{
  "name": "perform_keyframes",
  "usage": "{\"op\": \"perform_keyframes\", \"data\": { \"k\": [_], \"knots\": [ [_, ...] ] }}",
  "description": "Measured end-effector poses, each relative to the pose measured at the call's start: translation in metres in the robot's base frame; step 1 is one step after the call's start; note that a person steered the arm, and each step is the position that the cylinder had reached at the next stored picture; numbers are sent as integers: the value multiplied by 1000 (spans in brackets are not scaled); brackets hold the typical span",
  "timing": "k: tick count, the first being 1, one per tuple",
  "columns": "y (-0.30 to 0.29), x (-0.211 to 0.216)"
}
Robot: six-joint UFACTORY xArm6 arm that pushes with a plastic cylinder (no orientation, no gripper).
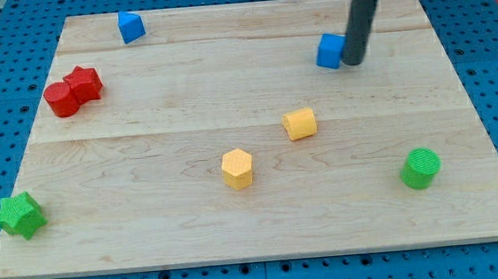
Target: Place the yellow heart at the top of green circle
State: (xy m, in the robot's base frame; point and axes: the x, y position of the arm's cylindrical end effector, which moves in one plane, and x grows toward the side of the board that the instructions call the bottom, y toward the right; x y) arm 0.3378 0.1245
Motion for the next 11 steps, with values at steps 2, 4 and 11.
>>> {"op": "perform_keyframes", "data": {
  "k": [2,4,11],
  "knots": [
    [-83,54],
    [-85,141],
    [13,57]
  ]
}}
